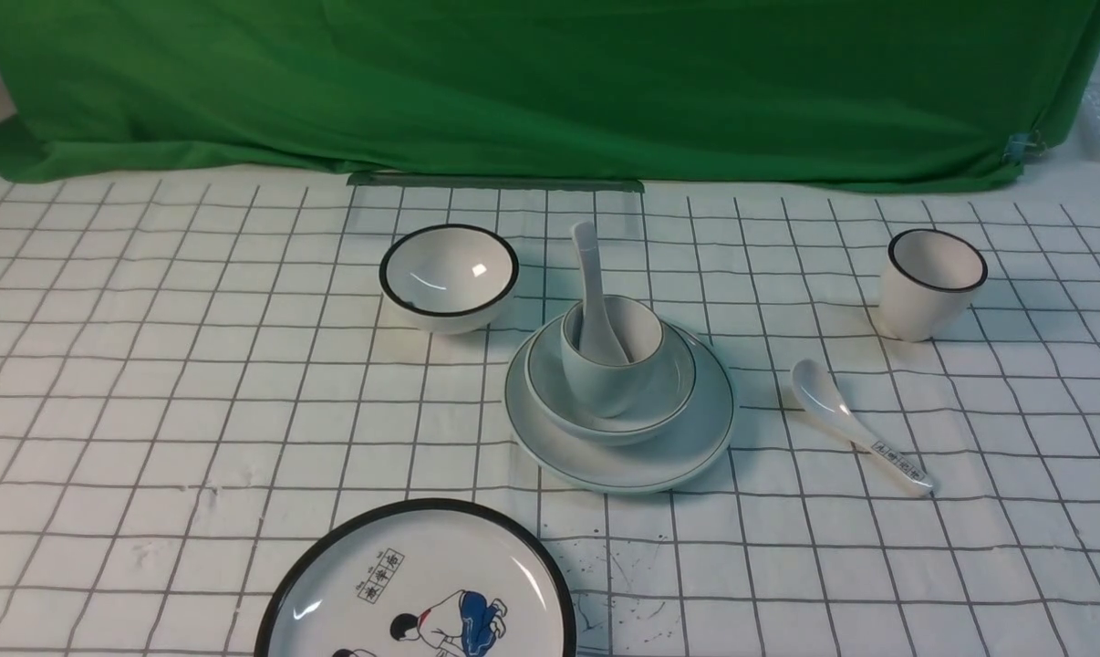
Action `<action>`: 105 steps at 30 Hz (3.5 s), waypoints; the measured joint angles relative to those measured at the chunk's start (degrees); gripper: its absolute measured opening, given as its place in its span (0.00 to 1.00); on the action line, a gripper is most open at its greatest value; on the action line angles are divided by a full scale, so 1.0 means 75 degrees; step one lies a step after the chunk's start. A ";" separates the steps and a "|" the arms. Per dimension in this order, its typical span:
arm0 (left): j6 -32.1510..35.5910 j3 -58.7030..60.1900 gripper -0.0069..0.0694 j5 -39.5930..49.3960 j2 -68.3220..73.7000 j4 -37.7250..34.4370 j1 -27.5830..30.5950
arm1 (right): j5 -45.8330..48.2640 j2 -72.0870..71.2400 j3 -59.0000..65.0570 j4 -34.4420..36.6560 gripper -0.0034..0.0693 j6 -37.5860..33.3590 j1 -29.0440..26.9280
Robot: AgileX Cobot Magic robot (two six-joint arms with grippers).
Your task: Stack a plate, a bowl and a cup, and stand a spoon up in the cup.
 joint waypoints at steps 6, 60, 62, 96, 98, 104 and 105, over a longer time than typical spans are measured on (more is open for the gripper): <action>-0.0003 0.0010 0.10 0.0001 0.0000 0.0000 0.0000 | 0.0265 0.0000 0.0064 0.0000 0.17 0.0000 0.0000; 0.2673 0.2964 0.10 -0.2473 0.0010 -0.1428 0.3182 | 0.0413 -0.0111 0.0064 0.0000 0.35 -0.0122 -0.0127; 0.2673 0.2964 0.10 -0.2473 0.0010 -0.1421 0.3182 | 0.0744 -0.0200 0.0073 0.0000 0.35 -0.0237 -0.0618; 0.2682 0.2964 0.10 -0.2553 0.0010 -0.1279 0.3182 | 0.2896 -0.0761 0.1987 0.0150 0.37 -0.0846 -0.3546; 0.2682 0.2964 0.10 -0.2553 0.0010 -0.1279 0.3182 | 0.2896 -0.0761 0.1987 0.0150 0.37 -0.0846 -0.3546; 0.2682 0.2964 0.10 -0.2553 0.0010 -0.1271 0.3182 | 0.2896 -0.0761 0.1987 0.0150 0.37 -0.0846 -0.3546; 0.2682 0.2964 0.10 -0.2553 0.0010 -0.1271 0.3182 | 0.2896 -0.0761 0.1987 0.0150 0.37 -0.0846 -0.3546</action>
